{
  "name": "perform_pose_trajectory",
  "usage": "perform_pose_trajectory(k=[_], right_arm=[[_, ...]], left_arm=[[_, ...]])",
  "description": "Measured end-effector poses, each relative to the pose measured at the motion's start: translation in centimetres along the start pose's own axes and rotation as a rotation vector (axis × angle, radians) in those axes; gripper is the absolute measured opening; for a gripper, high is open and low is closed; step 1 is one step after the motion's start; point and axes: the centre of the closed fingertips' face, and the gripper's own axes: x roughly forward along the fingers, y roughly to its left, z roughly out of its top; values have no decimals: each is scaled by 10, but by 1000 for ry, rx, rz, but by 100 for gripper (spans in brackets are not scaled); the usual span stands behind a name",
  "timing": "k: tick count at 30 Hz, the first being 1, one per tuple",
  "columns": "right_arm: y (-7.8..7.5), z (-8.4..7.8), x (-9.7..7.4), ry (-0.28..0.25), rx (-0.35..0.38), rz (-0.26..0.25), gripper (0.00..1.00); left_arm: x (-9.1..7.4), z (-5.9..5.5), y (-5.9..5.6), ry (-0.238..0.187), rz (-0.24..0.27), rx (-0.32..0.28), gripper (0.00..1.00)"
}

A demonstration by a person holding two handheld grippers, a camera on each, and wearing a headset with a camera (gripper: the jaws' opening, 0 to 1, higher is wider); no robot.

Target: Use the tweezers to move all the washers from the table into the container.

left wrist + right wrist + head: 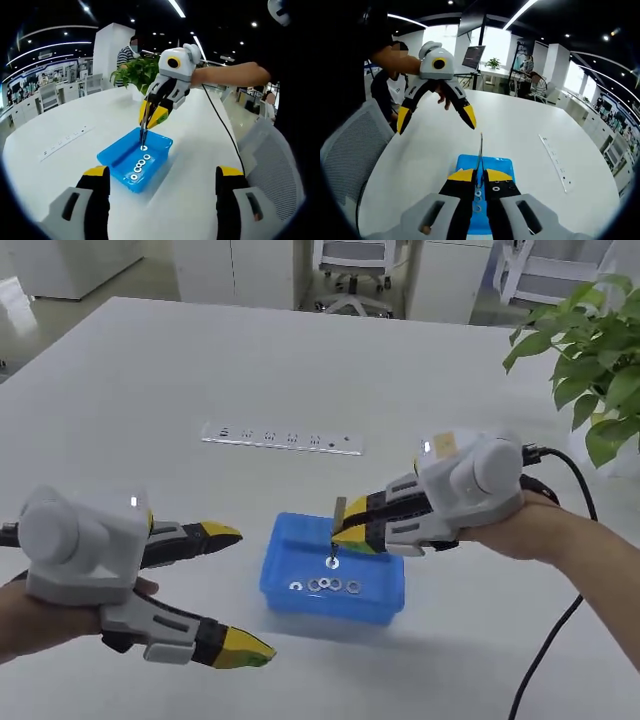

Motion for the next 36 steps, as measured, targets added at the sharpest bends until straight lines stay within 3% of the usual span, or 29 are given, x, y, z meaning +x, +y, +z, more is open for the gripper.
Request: perform_pose_trajectory(k=[20,36], right_arm=[[-13,-41,11,34,48,5,8],[-13,-56,17,45,75,9,8]], left_arm=[[-3,0,7,-4,26,-17,99],[1,-2,9,6,23,-22,99]])
